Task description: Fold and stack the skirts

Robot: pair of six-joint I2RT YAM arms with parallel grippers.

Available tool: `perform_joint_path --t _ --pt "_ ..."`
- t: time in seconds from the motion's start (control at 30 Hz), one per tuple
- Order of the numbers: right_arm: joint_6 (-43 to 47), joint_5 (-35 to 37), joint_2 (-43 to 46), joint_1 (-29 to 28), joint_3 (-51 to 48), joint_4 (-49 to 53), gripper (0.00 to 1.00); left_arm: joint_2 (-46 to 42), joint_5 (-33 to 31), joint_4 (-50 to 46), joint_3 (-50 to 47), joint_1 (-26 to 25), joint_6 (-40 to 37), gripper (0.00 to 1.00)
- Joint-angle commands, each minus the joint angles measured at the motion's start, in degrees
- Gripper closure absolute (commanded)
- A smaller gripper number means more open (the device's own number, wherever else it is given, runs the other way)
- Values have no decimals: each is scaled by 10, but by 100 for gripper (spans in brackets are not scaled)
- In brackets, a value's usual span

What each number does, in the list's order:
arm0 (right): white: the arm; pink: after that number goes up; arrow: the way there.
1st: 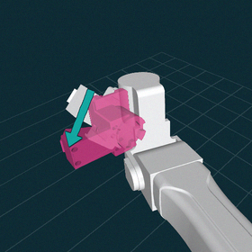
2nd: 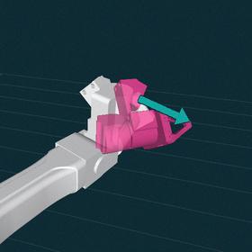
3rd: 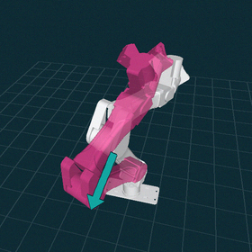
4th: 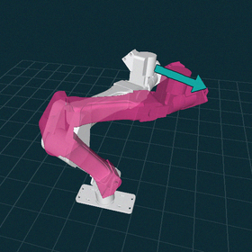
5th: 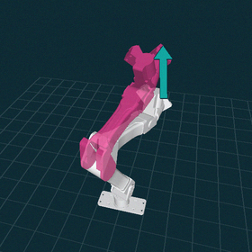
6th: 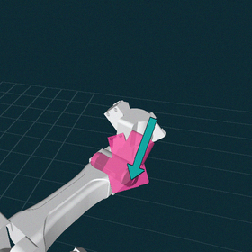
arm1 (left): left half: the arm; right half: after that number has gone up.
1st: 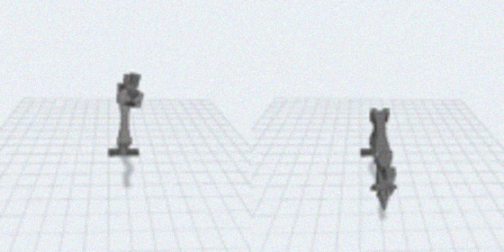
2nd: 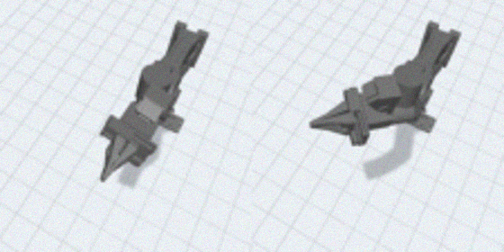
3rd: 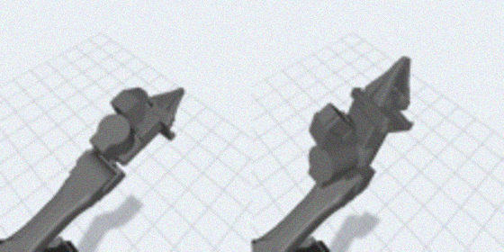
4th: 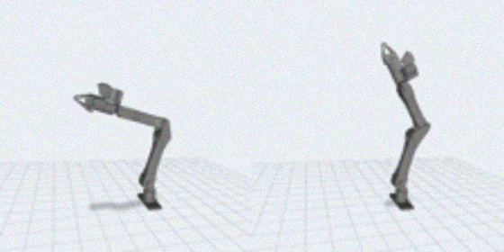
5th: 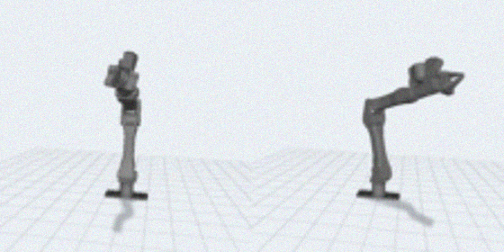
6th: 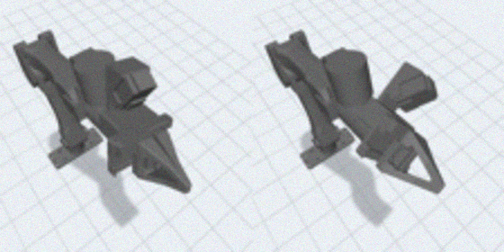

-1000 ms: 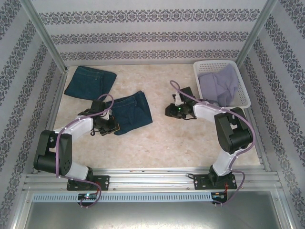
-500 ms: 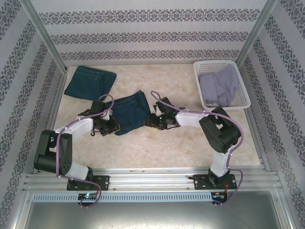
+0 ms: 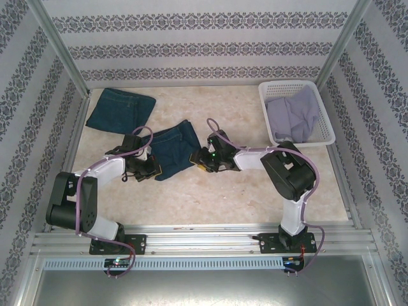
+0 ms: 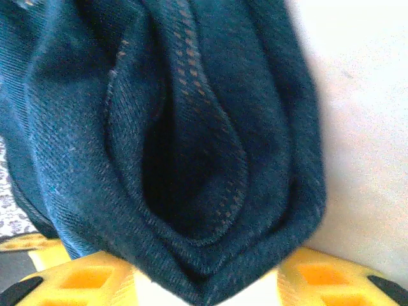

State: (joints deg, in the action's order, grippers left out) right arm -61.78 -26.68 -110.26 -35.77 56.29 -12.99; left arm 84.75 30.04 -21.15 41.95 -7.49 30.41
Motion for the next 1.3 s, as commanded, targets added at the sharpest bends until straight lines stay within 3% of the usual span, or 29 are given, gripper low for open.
perform_joint_path --t 0.0,0.17,0.37,0.57,0.73,0.9,1.13,1.27 --pt "-17 0 -5 -4 -9 -110 53 10 9 3 -5 -2 -1 100" --pt "-17 21 -9 -5 -11 -93 54 10 10 5 -6 -1 -2 100" --pt "-14 55 -15 -1 -14 -66 83 10 9 5 -6 -2 -2 100" --pt "10 88 -3 8 -19 -54 100 10 8 4 -5 -1 -4 100" --pt "51 122 45 33 -34 27 100 3 -32 -27 4 -1 -16 100" --pt "116 107 77 93 -53 83 100 -13 -124 -86 6 17 -30 100" --pt "164 117 70 127 -35 147 100 -24 -99 -77 -13 43 -21 100" --pt "137 158 65 132 -31 191 100 -24 -69 -61 -17 43 -24 100"
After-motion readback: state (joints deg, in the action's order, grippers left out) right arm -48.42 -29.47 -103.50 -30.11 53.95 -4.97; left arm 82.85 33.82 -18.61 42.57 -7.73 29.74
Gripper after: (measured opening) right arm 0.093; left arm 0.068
